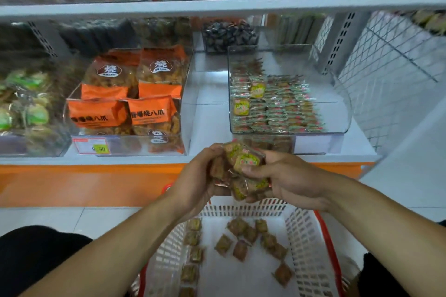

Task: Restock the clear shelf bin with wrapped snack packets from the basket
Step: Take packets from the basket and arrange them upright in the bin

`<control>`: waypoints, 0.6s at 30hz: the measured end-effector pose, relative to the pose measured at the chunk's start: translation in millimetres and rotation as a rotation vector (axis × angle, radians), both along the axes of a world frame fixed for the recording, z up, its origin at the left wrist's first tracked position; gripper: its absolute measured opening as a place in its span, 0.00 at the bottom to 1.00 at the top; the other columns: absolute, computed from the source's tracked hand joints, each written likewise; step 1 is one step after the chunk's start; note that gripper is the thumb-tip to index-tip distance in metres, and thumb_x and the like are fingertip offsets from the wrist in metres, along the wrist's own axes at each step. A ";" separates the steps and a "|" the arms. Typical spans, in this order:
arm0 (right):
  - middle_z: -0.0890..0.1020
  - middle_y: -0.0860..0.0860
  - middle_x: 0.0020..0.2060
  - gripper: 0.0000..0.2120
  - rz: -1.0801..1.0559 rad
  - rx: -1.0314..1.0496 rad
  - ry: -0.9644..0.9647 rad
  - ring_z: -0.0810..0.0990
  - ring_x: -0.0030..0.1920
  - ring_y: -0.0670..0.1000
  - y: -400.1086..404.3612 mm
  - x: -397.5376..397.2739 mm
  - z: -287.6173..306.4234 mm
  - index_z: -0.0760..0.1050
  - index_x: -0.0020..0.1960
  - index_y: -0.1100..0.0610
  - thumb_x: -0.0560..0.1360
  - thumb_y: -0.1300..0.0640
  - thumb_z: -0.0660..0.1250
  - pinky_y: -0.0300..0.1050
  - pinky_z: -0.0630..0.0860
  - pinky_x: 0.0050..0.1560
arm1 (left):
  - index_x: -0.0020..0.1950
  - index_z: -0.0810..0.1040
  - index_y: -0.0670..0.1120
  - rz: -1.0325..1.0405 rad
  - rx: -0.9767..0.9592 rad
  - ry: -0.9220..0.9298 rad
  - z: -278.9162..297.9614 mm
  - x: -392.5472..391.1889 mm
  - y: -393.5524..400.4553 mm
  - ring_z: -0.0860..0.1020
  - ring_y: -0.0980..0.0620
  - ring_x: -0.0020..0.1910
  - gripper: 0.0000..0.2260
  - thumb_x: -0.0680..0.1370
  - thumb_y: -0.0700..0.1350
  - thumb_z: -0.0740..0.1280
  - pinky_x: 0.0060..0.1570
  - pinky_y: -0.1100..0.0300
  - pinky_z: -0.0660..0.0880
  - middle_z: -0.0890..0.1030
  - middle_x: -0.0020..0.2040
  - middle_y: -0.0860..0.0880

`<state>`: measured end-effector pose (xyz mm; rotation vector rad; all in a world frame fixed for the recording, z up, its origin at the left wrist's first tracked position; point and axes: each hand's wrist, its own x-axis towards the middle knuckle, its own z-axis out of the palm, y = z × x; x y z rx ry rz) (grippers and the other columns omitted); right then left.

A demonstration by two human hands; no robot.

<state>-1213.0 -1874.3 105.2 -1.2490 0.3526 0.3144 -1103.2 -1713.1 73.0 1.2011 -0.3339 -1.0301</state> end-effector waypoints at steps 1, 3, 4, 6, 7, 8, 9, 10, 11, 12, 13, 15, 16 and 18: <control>0.85 0.58 0.57 0.20 0.014 -0.023 -0.003 0.84 0.51 0.60 -1.7 -0.2 -1.1 0.74 0.69 0.54 0.78 0.57 0.69 0.53 0.81 0.50 | 0.67 0.78 0.42 -0.024 0.008 -0.026 0.8 -0.6 0.5 0.81 0.38 0.52 0.19 0.82 0.52 0.61 0.46 0.45 0.81 0.82 0.60 0.35; 0.84 0.58 0.58 0.22 0.040 -0.073 -0.006 0.84 0.53 0.60 -4.3 -0.4 -4.0 0.75 0.68 0.54 0.75 0.53 0.72 0.51 0.82 0.48 | 0.63 0.79 0.42 -0.049 0.039 -0.114 1.0 -2.4 0.7 0.83 0.40 0.48 0.18 0.78 0.53 0.69 0.45 0.45 0.82 0.83 0.53 0.37; 0.85 0.56 0.57 0.23 0.038 -0.089 -0.007 0.85 0.52 0.58 -5.5 0.2 -6.0 0.76 0.67 0.54 0.73 0.51 0.73 0.50 0.83 0.46 | 0.61 0.80 0.42 -0.045 0.053 -0.152 1.0 -3.2 0.0 0.84 0.43 0.45 0.17 0.77 0.51 0.73 0.43 0.47 0.82 0.84 0.48 0.40; 0.86 0.54 0.54 0.24 -0.002 -0.121 -0.003 0.86 0.48 0.54 -7.1 2.0 -11.0 0.78 0.64 0.54 0.70 0.50 0.74 0.48 0.83 0.43 | 0.58 0.81 0.40 -0.022 0.078 -0.168 0.3 -3.4 -2.8 0.83 0.50 0.38 0.19 0.73 0.50 0.76 0.41 0.50 0.82 0.82 0.41 0.45; 0.86 0.53 0.53 0.23 -0.029 -0.149 0.002 0.86 0.48 0.53 -7.5 2.9 -13.3 0.79 0.63 0.53 0.69 0.49 0.75 0.48 0.83 0.41 | 0.58 0.81 0.40 -0.009 0.095 -0.155 -0.7 -2.7 -4.3 0.81 0.50 0.36 0.20 0.71 0.51 0.76 0.41 0.51 0.82 0.80 0.40 0.44; 0.87 0.53 0.53 0.22 -0.058 -0.179 0.002 0.86 0.48 0.53 -7.8 3.6 -15.6 0.81 0.61 0.53 0.68 0.49 0.75 0.49 0.84 0.41 | 0.56 0.82 0.40 0.004 0.117 -0.137 -1.7 -2.2 -5.8 0.78 0.50 0.36 0.21 0.70 0.52 0.76 0.42 0.51 0.82 0.78 0.40 0.43; 0.87 0.52 0.52 0.21 -0.085 -0.195 -0.001 0.86 0.48 0.52 -7.7 4.3 -17.3 0.82 0.58 0.52 0.67 0.48 0.76 0.48 0.84 0.39 | 0.54 0.83 0.41 0.021 0.135 -0.116 -3.5 -1.7 -7.3 0.76 0.48 0.37 0.20 0.69 0.53 0.76 0.41 0.51 0.82 0.76 0.41 0.41; 0.87 0.51 0.51 0.19 -0.102 -0.186 -0.003 0.87 0.48 0.52 -7.9 4.5 -18.5 0.84 0.56 0.51 0.66 0.48 0.77 0.47 0.84 0.38 | 0.53 0.84 0.42 0.042 0.145 -0.087 -4.7 -1.7 -8.6 0.74 0.47 0.38 0.18 0.70 0.53 0.75 0.41 0.51 0.82 0.75 0.42 0.40; 0.87 0.50 0.51 0.18 -0.106 -0.153 -0.002 0.87 0.48 0.52 -8.3 4.9 -18.8 0.84 0.55 0.51 0.66 0.49 0.77 0.46 0.83 0.37 | 0.53 0.84 0.43 0.067 0.147 -0.056 -6.5 -1.7 -9.6 0.75 0.45 0.39 0.16 0.72 0.53 0.74 0.42 0.50 0.82 0.75 0.43 0.40; 0.87 0.51 0.51 0.17 -0.102 -0.103 0.001 0.87 0.47 0.52 -9.2 5.5 -18.8 0.84 0.55 0.52 0.67 0.52 0.77 0.44 0.83 0.37 | 0.55 0.84 0.42 0.097 0.143 -0.025 -8.0 -1.6 -10.6 0.76 0.43 0.41 0.16 0.75 0.52 0.73 0.43 0.49 0.82 0.77 0.43 0.39; 0.87 0.52 0.51 0.18 -0.098 -0.046 0.009 0.86 0.47 0.51 -10.6 6.5 -17.8 0.83 0.58 0.53 0.68 0.56 0.77 0.43 0.82 0.39 | 0.56 0.84 0.41 0.132 0.133 0.004 -9.7 -0.9 -11.2 0.78 0.42 0.42 0.15 0.77 0.51 0.70 0.43 0.49 0.82 0.79 0.44 0.38; 0.86 0.56 0.52 0.26 -0.118 0.082 0.040 0.85 0.47 0.51 -14.8 8.7 -15.7 0.76 0.66 0.58 0.69 0.63 0.74 0.44 0.83 0.44 | 0.51 0.87 0.45 0.203 0.098 0.070 -12.0 1.1 -11.1 0.83 0.44 0.44 0.13 0.80 0.51 0.67 0.43 0.50 0.83 0.85 0.48 0.41; 0.86 0.57 0.51 0.28 -0.139 0.138 0.047 0.85 0.47 0.52 -16.9 9.6 -14.0 0.73 0.68 0.59 0.69 0.66 0.73 0.46 0.83 0.46 | 0.47 0.88 0.46 0.232 0.080 0.105 -12.2 2.7 -10.5 0.85 0.46 0.45 0.14 0.80 0.51 0.66 0.43 0.50 0.83 0.86 0.49 0.42; 0.85 0.59 0.54 0.29 -0.177 0.212 0.028 0.84 0.50 0.55 -20.0 10.3 -10.3 0.73 0.69 0.59 0.68 0.68 0.70 0.50 0.84 0.48 | 0.42 0.89 0.48 0.284 0.064 0.147 -11.9 5.9 -8.6 0.86 0.47 0.44 0.15 0.81 0.50 0.65 0.41 0.53 0.83 0.87 0.48 0.43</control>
